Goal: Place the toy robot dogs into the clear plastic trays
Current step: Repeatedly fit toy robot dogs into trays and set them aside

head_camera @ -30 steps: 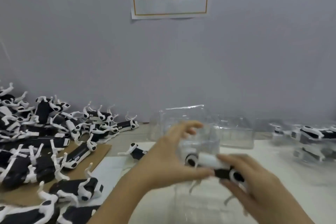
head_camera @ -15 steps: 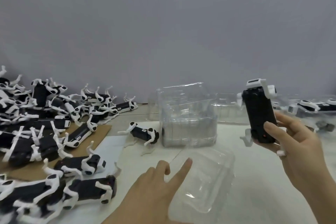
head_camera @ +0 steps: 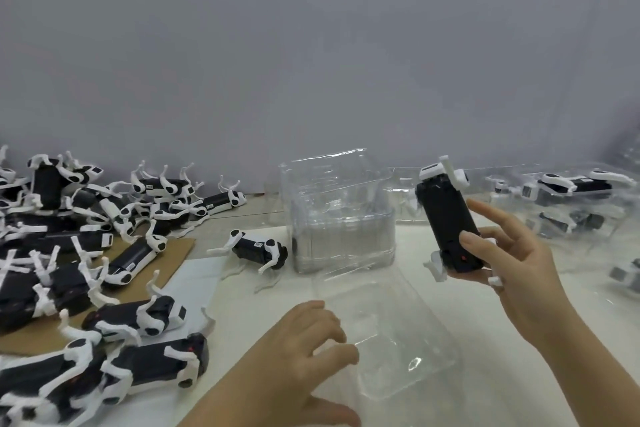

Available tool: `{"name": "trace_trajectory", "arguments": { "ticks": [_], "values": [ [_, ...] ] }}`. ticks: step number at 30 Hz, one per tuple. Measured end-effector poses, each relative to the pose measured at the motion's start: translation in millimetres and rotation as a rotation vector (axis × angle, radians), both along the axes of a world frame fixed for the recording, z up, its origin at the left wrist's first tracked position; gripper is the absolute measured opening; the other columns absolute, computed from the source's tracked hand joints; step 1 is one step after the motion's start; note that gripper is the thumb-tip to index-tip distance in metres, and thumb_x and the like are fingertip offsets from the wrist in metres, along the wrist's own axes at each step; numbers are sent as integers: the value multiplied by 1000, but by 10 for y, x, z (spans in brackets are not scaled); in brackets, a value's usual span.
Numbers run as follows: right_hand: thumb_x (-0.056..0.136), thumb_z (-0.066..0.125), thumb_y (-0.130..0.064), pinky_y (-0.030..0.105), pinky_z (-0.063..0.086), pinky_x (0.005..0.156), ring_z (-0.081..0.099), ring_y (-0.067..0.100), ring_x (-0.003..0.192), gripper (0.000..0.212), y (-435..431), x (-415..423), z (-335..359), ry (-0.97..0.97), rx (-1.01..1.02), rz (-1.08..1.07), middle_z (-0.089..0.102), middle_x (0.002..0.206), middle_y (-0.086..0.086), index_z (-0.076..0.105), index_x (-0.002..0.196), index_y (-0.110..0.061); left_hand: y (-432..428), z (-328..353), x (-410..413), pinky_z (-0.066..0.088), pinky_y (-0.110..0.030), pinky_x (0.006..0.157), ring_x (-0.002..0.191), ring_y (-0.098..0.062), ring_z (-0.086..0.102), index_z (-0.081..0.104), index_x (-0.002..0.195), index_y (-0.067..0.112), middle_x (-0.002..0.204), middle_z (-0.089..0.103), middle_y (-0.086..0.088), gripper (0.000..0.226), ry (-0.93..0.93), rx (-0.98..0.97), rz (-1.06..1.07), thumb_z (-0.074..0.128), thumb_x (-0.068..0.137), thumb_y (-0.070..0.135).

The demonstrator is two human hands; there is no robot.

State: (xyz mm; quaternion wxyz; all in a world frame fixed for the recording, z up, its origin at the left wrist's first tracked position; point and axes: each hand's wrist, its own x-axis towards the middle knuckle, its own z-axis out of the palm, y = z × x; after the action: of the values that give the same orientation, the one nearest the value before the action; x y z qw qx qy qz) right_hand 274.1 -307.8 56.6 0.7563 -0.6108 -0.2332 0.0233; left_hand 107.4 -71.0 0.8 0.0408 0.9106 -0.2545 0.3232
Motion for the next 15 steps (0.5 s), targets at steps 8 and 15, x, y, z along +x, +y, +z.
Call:
{"name": "trace_trajectory", "arguments": {
  "ticks": [8, 15],
  "values": [
    [60, 74, -41, 21, 46, 44, 72, 30, 69, 47, 137, -125, -74, -20, -157, 81, 69, 87, 1, 69, 107, -48, -183, -57, 37, 36, -43, 105, 128, -20, 47, 42, 133, 22, 129, 47, 1, 91, -118, -276, 122, 61, 63, 77],
    [69, 70, -29, 17, 41, 41, 71, 19, 68, 43, 242, -225, -158, -53, -229, 160, 72, 91, -5, 68, 109, -45, 357, -187, -68, 26, -28, 116, 145, -5, 24, 32, 143, 35, 156, 24, 17, 114, 376, -1051, 142, 82, 47, 73]
  ]
}}
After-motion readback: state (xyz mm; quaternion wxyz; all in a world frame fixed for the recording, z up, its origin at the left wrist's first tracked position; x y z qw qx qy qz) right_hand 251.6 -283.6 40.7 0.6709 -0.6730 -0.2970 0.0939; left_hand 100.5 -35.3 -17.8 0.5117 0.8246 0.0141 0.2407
